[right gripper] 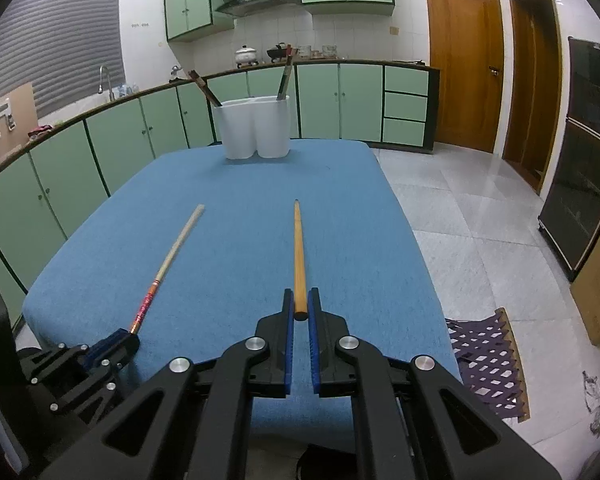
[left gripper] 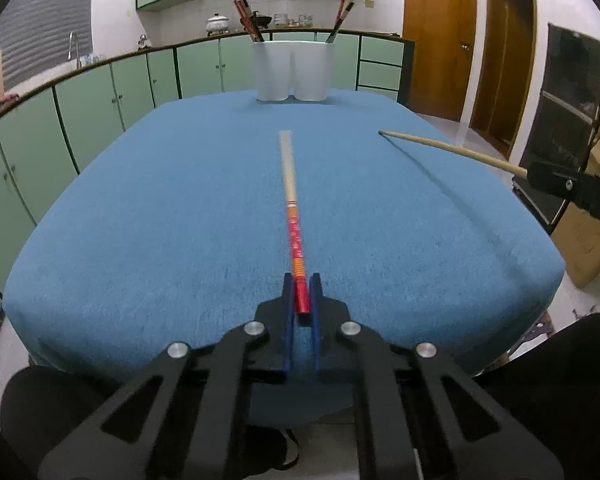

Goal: Organize utensils
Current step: 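Grasp the red-patterned chopstick with the left tool while the right tool grasps the plain wooden chopstick, then lower the red chopstick into the holder with the left tool while the right tool inserts the wooden chopstick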

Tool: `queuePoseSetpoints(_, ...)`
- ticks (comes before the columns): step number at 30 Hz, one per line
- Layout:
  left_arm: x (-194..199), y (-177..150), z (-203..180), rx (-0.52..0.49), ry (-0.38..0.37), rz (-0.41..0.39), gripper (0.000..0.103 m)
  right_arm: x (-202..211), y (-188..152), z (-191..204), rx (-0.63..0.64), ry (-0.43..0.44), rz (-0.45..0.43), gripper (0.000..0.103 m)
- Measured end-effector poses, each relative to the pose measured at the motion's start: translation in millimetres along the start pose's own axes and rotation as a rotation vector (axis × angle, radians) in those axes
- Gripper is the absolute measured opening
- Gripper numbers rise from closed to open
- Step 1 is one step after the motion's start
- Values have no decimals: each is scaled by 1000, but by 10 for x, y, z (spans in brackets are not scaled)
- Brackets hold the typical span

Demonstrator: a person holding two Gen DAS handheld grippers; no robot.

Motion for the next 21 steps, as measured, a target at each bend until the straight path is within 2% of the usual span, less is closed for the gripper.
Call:
queuePoseSetpoints(9,286,292,52,15,-13,-41,5,107,121,39,27,8,-29,7)
queuePoseSetpoints(15,552,703,72,13,-32,-83,5,202,379,140,73,17,-77,7)
queuePoseSetpoints(21,770,1260,63,-9,-48,-156,5,226,762,254,129,37,-121,7)
Point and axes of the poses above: each gripper's, at about its wrist camera, not at the fingertips, and x roughly against the way its jaws point, z to its left, y to its top, the point moved 7 cm from there along -x, roughly the way its jaws point, and after that the axes turned 3 degrees about -z, right-handed, at the moved point
